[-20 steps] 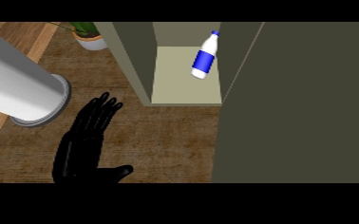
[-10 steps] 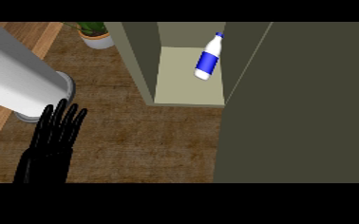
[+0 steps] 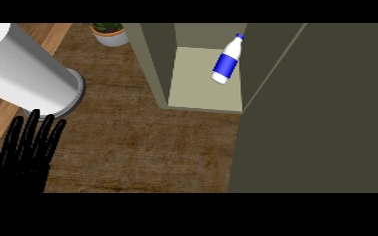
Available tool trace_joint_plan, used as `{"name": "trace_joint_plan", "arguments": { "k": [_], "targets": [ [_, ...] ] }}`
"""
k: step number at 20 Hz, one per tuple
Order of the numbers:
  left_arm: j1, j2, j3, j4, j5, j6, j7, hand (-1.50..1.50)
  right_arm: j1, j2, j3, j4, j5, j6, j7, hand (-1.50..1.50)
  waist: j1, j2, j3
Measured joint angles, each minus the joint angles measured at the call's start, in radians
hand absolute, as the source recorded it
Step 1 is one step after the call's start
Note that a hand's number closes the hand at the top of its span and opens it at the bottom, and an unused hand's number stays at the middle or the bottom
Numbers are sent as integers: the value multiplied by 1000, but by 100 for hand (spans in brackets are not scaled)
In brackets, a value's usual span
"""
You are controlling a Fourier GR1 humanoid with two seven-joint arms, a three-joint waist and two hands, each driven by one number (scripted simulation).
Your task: Pick up the bottled water, place it into the cabinet and close the cabinet
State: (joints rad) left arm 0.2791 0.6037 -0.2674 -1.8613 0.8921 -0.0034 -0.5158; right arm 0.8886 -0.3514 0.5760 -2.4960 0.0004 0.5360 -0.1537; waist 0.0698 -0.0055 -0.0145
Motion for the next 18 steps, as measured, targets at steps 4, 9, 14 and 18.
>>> {"name": "trace_joint_plan", "arguments": {
  "k": [4,9,14,18],
  "targets": [
    [21,33,25,-10,21,-46,2,-150,-42,13,12,4,-3,-41,28,150,36,9,0],
    [39,68,48,-19,37,-102,3,-150,-119,18,19,8,-7,-69,74,150,80,19,-2],
    [34,97,68,-25,52,-142,11,-150,-197,11,18,11,-12,-73,115,150,119,29,-3],
    [33,110,77,-20,59,-166,14,-150,-270,7,16,14,-16,-71,152,150,143,34,-6]
  ]
}}
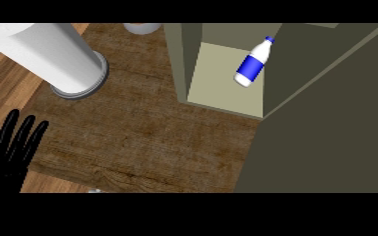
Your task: Pick up the bottled water, place it into the cabinet and close the cabinet
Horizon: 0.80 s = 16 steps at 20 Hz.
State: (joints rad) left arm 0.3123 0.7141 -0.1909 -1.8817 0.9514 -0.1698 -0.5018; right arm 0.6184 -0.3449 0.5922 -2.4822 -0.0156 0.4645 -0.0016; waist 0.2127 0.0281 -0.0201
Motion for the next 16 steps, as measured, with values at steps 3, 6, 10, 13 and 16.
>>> {"name": "trace_joint_plan", "arguments": {
  "k": [3,6,10,13,16],
  "targets": [
    [-4,14,5,1,8,-15,11,-150,-63,-29,-18,-1,-2,25,15,-150,22,0,-3],
    [-10,23,7,1,13,-25,19,-150,-134,-52,-23,1,-3,48,37,150,38,2,-5],
    [-13,35,17,7,20,-35,26,-150,-210,-56,-16,6,-5,64,76,150,44,2,-6],
    [-15,43,26,12,24,-43,29,-150,-257,-61,-11,7,-7,76,107,150,45,1,-7],
    [-14,47,32,21,31,-52,29,-150,-301,-69,-12,8,-9,94,130,150,46,2,-9]
  ]
}}
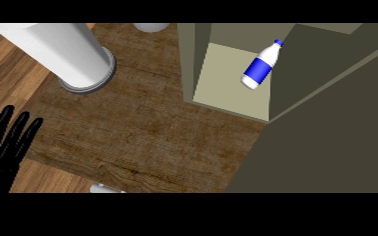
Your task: Pick up the bottled water, place it into the cabinet and close the cabinet
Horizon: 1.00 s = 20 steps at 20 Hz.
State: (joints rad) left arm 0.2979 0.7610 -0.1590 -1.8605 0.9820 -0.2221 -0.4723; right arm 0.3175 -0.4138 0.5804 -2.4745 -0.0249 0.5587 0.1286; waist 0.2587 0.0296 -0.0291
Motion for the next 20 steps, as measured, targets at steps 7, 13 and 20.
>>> {"name": "trace_joint_plan", "arguments": {
  "k": [7,13,20],
  "targets": [
    [-1,4,11,12,12,-17,0,-150,-55,-1,-1,6,-14,37,31,150,-4,5,-2],
    [-9,10,23,20,19,-28,0,-150,-56,16,2,30,-74,56,31,150,1,20,-2],
    [-20,20,37,26,25,-45,0,-150,-61,40,1,79,-176,75,15,150,21,34,0]
  ]
}}
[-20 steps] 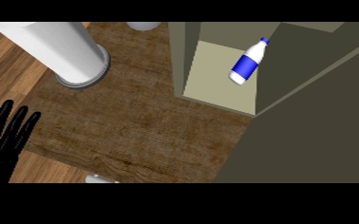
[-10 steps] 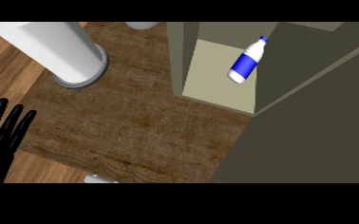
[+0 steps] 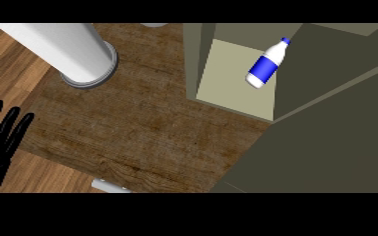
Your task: Pick up the bottled water, place it into the cabinet and close the cabinet
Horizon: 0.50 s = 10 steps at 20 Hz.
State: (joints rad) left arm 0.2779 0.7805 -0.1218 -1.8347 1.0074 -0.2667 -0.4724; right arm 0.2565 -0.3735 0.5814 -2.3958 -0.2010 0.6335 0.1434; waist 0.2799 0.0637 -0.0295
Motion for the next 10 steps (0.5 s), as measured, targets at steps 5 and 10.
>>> {"name": "trace_joint_plan", "arguments": {
  "k": [5,10],
  "targets": [
    [-6,3,8,8,5,-6,1,-150,-64,51,6,52,-62,-35,68,150,-8,-2,1],
    [-7,5,13,23,7,-10,3,-150,-203,83,-36,126,-60,-55,164,150,-18,-10,4]
  ]
}}
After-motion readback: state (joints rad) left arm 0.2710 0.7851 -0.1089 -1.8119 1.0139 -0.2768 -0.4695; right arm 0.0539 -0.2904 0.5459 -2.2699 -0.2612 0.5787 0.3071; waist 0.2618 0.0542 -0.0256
